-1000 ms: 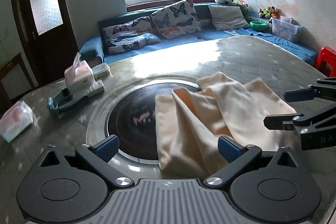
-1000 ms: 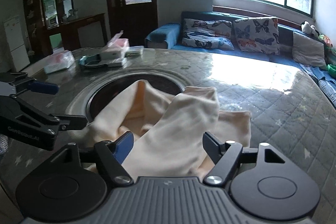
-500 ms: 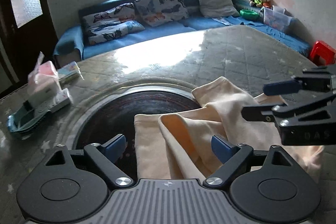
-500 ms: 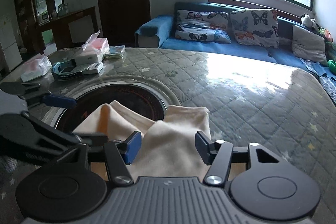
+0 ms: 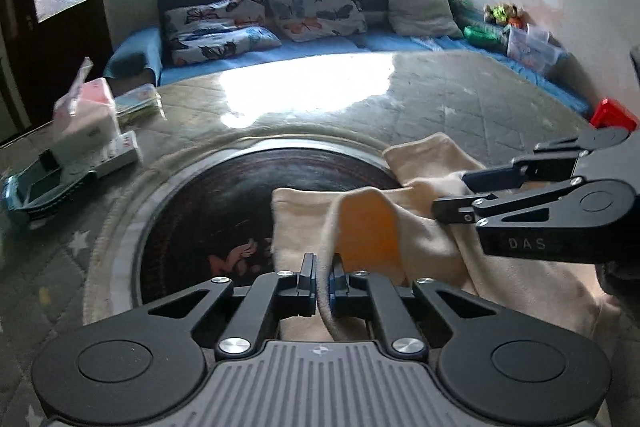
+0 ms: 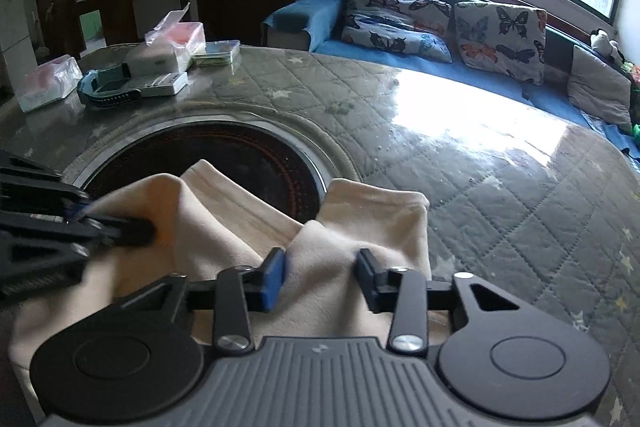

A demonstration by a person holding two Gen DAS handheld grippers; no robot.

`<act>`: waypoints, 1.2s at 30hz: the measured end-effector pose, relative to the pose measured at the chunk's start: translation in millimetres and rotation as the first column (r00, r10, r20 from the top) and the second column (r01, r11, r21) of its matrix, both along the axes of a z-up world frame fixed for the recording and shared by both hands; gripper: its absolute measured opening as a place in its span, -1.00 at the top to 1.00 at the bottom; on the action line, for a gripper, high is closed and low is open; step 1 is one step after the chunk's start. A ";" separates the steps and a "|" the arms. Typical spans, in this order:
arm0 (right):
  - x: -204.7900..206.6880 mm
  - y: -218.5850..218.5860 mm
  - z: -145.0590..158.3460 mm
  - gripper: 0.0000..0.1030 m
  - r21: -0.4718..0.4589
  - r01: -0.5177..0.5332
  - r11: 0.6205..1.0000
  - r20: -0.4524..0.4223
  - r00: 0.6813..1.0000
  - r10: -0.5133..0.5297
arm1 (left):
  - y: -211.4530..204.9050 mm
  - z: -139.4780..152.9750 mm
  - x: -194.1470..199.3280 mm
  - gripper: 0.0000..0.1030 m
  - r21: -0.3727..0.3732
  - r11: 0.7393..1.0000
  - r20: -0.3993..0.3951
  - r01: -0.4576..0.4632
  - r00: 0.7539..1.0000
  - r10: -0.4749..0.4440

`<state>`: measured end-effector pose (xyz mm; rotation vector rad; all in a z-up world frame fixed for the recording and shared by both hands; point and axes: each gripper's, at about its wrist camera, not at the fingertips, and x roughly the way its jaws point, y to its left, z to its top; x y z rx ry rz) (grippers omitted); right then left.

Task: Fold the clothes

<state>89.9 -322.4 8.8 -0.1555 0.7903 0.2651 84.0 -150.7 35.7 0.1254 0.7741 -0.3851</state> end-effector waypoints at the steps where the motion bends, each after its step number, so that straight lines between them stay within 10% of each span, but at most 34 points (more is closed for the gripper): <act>1: -0.9 -0.8 0.1 0.44 -0.002 0.004 1.000 0.003 1.000 -0.004 | 3.5 2.0 -2.2 0.92 -0.006 1.000 0.006 -0.008 1.000 0.008; 10: -22.4 -19.3 14.8 0.84 0.006 0.048 0.999 0.060 0.997 -0.048 | 1.9 6.3 -8.3 0.78 0.026 1.000 0.029 0.006 1.000 -0.007; 15: -36.8 -30.1 21.6 0.85 0.003 0.072 0.997 0.092 0.993 -0.072 | -3.7 0.1 4.3 0.35 0.017 1.000 0.001 0.025 1.000 -0.025; 19: -51.7 -43.2 27.7 0.86 0.018 0.105 0.994 0.120 0.987 -0.107 | -7.6 -6.2 5.7 0.89 0.030 0.998 0.007 0.048 0.999 -0.048; 36: -168.6 -113.7 47.4 0.86 0.105 0.340 0.935 0.205 0.912 -0.355 | 77.3 33.9 -102.5 0.94 -0.004 0.983 0.176 -0.184 0.967 0.181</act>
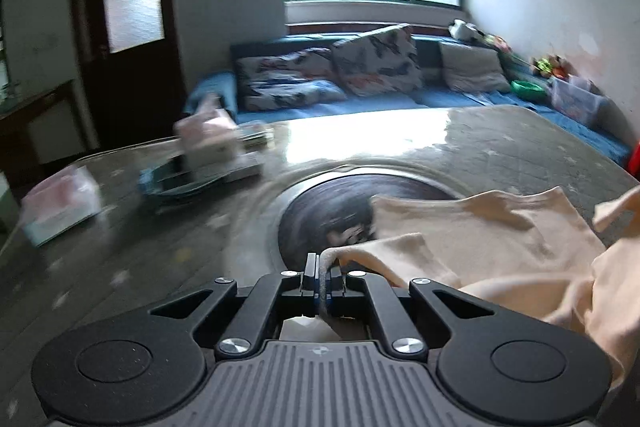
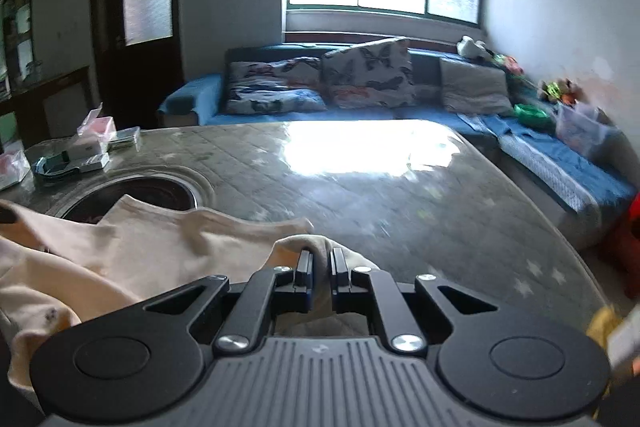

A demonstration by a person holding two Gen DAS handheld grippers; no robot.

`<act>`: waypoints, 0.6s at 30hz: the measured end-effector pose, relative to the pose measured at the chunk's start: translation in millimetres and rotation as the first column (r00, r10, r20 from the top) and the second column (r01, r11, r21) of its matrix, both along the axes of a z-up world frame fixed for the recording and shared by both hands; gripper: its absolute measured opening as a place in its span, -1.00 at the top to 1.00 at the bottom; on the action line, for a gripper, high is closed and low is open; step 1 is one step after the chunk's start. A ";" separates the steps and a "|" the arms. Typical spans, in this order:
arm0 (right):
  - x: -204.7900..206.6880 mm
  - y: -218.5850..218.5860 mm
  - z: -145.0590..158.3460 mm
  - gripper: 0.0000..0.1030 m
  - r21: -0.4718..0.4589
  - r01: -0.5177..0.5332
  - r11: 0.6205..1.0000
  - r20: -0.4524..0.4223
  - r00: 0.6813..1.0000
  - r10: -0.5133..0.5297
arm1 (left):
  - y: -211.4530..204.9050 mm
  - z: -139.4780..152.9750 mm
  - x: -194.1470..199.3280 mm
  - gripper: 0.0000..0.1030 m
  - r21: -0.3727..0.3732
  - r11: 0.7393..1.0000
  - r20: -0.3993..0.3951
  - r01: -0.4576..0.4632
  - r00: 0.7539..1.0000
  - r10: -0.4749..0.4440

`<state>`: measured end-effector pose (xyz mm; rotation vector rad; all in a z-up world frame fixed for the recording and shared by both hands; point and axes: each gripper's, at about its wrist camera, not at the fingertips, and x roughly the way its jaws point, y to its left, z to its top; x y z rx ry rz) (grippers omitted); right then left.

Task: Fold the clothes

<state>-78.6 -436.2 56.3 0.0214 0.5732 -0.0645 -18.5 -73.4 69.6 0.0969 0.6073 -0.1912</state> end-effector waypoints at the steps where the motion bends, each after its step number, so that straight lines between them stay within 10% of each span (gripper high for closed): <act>1: -6.8 -3.2 -1.3 0.86 0.007 0.014 1.000 0.000 1.000 -0.014 | 6.5 -0.3 -9.2 0.94 -0.003 1.000 -0.002 -0.016 1.000 0.016; 10: -38.5 -24.4 -23.3 0.85 -0.003 0.087 0.996 -0.098 0.991 -0.087 | 47.1 -18.9 -60.5 0.93 0.006 0.997 -0.097 -0.076 0.992 0.076; 16: -38.1 -20.6 -19.9 0.74 -0.045 0.066 0.997 -0.113 0.991 -0.071 | 57.7 -11.0 -60.4 0.06 0.007 0.999 -0.122 -0.043 0.992 0.043; 18: -34.8 -17.4 -13.3 0.71 -0.058 0.054 0.997 -0.105 0.993 -0.060 | 58.9 -4.5 -61.0 0.05 0.007 1.000 -0.103 -0.020 0.994 0.021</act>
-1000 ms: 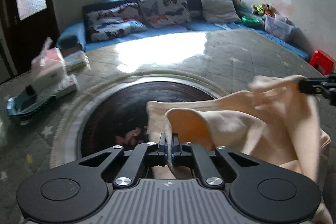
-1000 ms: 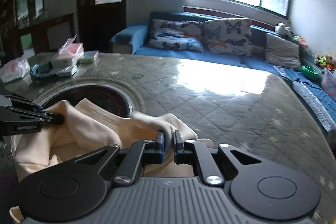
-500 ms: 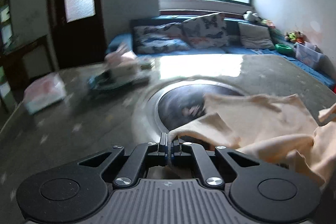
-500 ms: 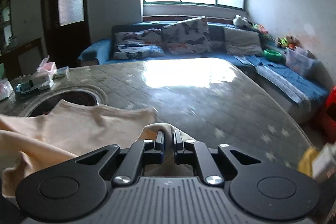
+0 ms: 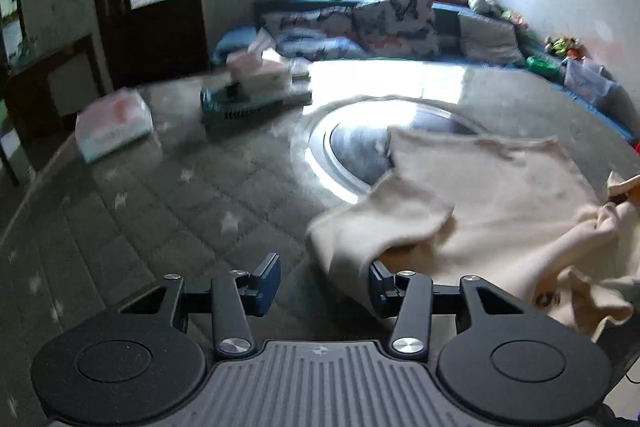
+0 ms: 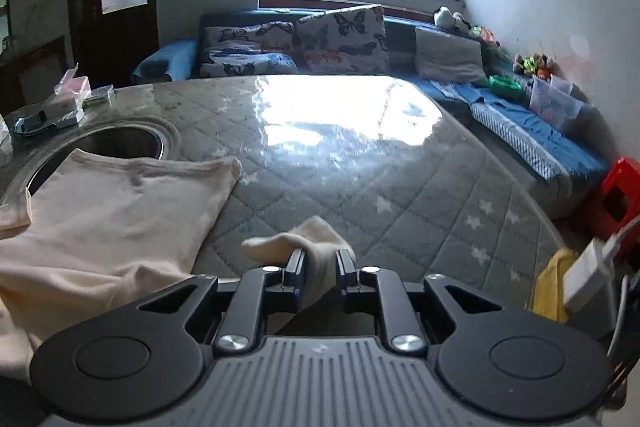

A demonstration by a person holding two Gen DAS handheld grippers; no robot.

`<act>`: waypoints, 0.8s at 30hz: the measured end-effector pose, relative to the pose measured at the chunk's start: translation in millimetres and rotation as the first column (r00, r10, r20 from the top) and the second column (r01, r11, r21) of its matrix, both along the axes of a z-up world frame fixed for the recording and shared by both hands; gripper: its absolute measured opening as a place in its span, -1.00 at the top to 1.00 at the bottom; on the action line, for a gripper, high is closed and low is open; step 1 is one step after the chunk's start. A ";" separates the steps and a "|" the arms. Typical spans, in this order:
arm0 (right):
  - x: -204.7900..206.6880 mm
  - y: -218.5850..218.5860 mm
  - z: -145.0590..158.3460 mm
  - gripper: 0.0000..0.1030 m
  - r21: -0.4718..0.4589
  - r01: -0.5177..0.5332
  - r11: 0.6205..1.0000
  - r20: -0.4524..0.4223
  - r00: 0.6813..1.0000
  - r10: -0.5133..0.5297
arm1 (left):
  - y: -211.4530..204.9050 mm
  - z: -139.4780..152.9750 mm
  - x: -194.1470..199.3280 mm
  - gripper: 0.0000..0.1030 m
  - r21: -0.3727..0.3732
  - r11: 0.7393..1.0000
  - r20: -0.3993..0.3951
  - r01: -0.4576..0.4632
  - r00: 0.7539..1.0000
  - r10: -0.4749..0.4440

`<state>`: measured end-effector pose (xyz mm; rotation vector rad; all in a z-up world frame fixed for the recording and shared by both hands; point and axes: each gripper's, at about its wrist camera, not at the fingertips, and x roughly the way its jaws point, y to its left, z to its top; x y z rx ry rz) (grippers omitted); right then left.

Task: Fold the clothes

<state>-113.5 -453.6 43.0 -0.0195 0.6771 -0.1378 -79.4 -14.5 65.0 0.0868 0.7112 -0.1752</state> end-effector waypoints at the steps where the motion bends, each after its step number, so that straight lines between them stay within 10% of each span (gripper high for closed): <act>1: 1.8 0.9 2.6 0.71 0.000 -0.009 1.000 0.004 1.000 0.009 | -0.7 3.6 1.0 0.05 0.000 1.000 0.010 0.018 1.000 -0.018; 24: 132.8 37.8 -21.9 0.48 0.156 -0.191 0.969 -0.082 0.975 0.205 | -104.5 -28.2 148.0 0.09 0.049 0.991 -0.064 0.128 0.990 -0.125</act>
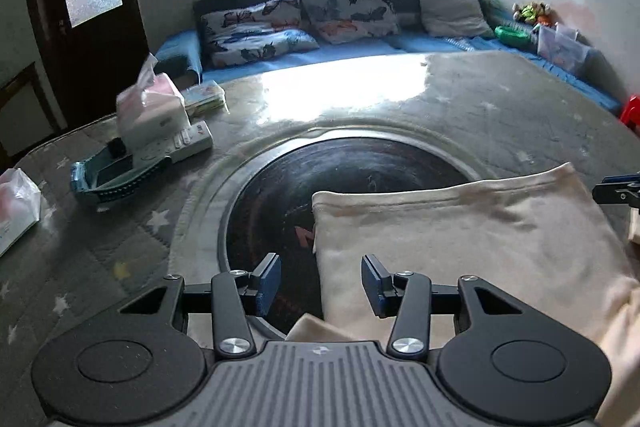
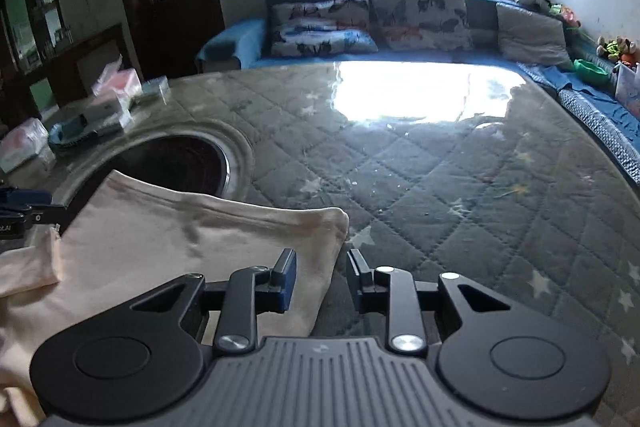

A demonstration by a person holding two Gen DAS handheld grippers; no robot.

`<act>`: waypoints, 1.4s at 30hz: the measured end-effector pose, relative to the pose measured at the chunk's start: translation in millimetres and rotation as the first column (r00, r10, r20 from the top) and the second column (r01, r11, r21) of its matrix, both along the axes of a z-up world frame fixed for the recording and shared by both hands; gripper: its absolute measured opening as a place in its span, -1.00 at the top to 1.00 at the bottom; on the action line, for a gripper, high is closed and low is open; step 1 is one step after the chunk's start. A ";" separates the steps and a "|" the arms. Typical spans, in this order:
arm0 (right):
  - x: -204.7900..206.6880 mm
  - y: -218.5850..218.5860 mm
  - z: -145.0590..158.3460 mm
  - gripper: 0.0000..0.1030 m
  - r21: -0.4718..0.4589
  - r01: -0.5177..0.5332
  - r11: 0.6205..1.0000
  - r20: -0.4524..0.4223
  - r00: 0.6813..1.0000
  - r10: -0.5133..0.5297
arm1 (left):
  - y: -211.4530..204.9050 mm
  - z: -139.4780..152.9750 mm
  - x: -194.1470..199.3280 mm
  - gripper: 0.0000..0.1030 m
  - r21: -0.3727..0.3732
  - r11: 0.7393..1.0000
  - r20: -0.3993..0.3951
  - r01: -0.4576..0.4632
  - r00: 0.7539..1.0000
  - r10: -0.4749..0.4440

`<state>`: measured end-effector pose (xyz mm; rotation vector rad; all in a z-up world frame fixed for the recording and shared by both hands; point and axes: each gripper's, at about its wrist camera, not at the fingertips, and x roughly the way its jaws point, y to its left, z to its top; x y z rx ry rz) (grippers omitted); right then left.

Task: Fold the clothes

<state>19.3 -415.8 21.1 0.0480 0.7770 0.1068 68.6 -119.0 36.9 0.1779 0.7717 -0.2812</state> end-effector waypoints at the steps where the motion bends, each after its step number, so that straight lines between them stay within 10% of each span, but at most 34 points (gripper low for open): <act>1: 4.8 0.0 -2.8 0.48 0.000 -0.007 1.000 -0.011 1.000 0.007 | -2.2 -3.6 4.4 0.09 0.000 1.000 -0.011 0.000 1.000 0.000; 10: 34.7 8.1 -17.0 0.50 -0.008 -0.048 0.999 -0.061 0.997 0.047 | -6.4 -20.9 29.7 0.11 0.000 1.000 -0.048 -0.014 0.999 0.014; 14: 40.8 11.8 -16.9 0.78 -0.013 -0.065 0.998 -0.063 0.996 0.064 | -6.5 -20.6 33.2 0.85 -0.026 1.000 -0.040 0.006 0.999 -0.007; 16: 44.9 14.7 -15.4 0.86 -0.017 -0.075 0.997 -0.060 0.995 0.074 | -7.4 -19.9 33.2 0.92 -0.010 1.000 -0.016 0.006 1.000 -0.007; 34: 156.6 81.1 -21.4 0.83 -0.113 -0.174 0.978 -0.039 0.985 0.170 | 32.9 -18.7 87.5 0.85 0.026 0.984 0.010 -0.174 0.985 0.173; 42: 105.5 80.0 3.4 0.71 -0.113 -0.296 0.949 -0.032 0.955 0.294 | 20.3 -8.0 60.6 0.73 0.012 0.992 0.026 -0.128 0.992 0.127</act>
